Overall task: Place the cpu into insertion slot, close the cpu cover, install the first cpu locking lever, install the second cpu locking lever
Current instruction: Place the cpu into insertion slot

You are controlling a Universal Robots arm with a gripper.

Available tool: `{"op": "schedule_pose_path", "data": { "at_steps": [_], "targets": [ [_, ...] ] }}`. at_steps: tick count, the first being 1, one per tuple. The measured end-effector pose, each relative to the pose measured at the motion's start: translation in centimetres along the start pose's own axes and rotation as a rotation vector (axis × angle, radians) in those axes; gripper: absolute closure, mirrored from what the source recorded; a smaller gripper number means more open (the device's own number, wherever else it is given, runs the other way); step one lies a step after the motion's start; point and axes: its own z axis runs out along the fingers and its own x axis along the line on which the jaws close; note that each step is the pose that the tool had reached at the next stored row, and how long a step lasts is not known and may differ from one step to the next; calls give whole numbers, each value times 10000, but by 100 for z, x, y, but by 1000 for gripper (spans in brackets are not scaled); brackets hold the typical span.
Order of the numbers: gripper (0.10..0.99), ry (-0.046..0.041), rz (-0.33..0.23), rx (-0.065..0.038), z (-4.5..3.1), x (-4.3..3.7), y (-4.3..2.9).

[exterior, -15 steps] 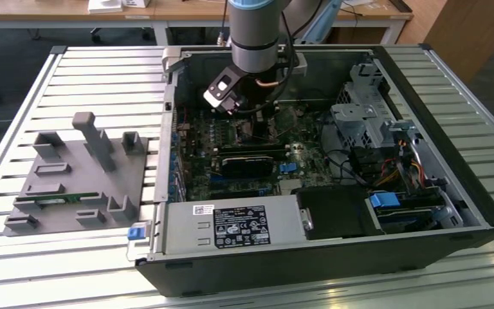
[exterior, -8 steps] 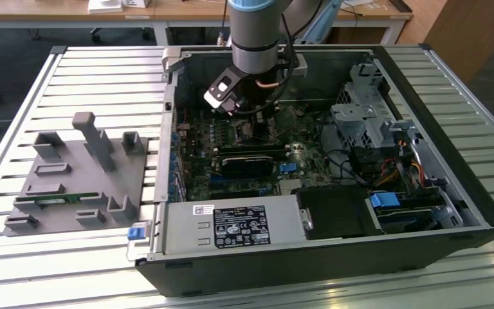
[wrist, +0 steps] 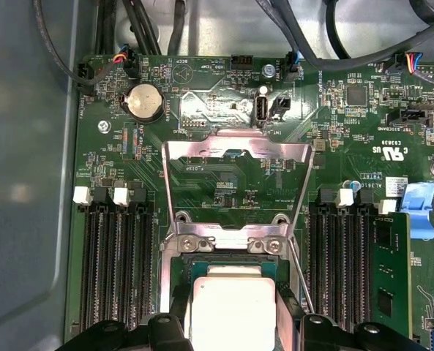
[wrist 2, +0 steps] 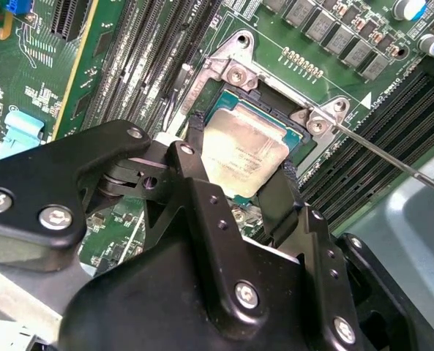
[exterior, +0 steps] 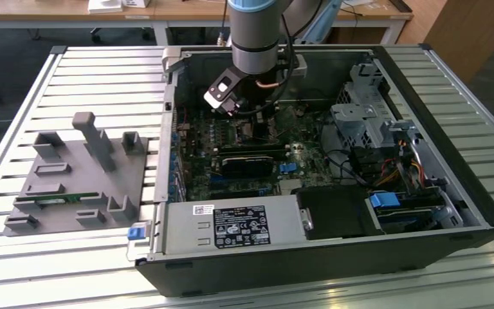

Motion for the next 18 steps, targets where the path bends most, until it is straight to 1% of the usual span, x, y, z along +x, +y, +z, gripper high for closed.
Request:
{"op": "schedule_pose_path", "data": {
  "at_steps": [6,7,18],
  "targets": [
    [533,1,0,-2,1,1,0],
    [471,0,0,-2,1,0,0],
    [471,-3,0,-2,-6,0,1]
  ]
}}
